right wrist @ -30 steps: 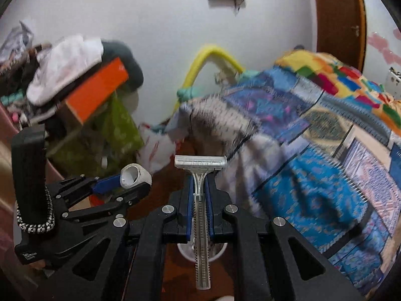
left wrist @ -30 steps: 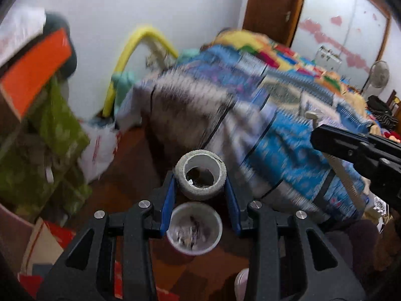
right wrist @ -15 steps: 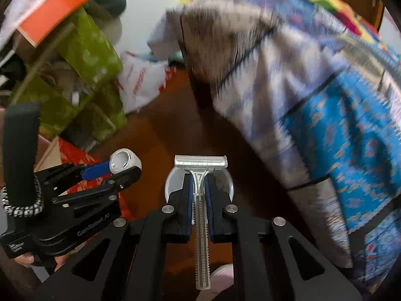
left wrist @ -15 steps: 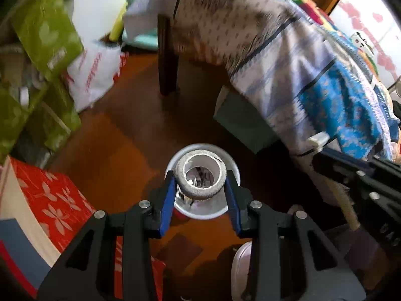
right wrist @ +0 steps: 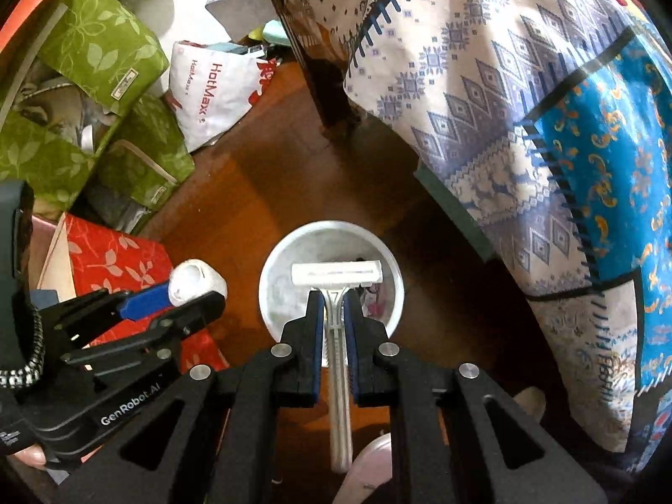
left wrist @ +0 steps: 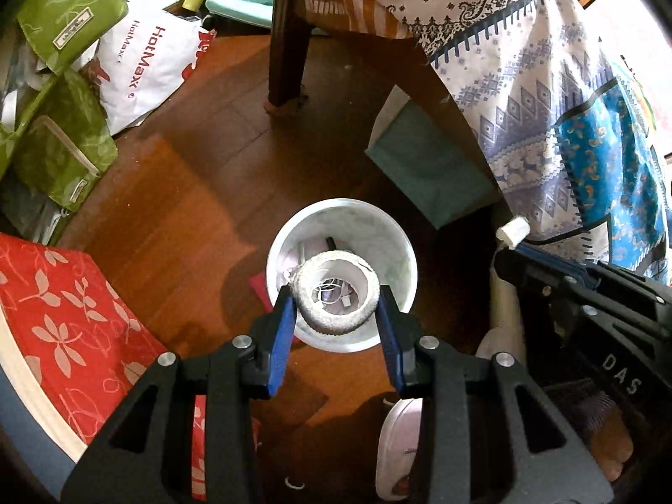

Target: Collect trash

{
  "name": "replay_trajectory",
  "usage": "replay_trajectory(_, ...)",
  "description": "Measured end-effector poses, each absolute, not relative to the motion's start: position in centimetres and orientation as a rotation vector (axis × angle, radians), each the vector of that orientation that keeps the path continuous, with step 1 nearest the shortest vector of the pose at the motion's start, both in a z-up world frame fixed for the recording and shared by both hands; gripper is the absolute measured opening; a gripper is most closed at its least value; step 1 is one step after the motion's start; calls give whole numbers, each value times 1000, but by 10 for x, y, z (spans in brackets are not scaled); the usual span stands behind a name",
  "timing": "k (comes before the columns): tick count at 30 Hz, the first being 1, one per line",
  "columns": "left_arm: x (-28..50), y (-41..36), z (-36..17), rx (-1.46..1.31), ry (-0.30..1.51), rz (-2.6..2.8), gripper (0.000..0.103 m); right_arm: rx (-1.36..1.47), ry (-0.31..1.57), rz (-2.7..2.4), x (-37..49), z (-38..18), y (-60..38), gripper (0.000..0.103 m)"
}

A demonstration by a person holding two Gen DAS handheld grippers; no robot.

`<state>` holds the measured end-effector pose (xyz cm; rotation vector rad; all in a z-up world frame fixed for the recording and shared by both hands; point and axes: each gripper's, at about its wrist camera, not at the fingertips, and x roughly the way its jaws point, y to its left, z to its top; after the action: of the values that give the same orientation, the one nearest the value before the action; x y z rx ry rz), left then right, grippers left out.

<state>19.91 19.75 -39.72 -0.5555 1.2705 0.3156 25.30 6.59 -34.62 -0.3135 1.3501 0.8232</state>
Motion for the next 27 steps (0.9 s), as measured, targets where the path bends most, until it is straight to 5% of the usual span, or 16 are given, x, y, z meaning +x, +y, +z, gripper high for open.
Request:
replay_trajectory(6, 205, 204, -406, -585, 1291, 309, 37, -275, 1401, 834, 259, -357, 70, 22)
replay_trajectory(19, 215, 207, -424, -691, 1366, 283, 45, -305, 1381, 810, 260, -349, 59, 23)
replay_trajectory(27, 213, 196, -380, -588, 1279, 308, 45, -272, 1312, 797, 258, -316, 39, 23)
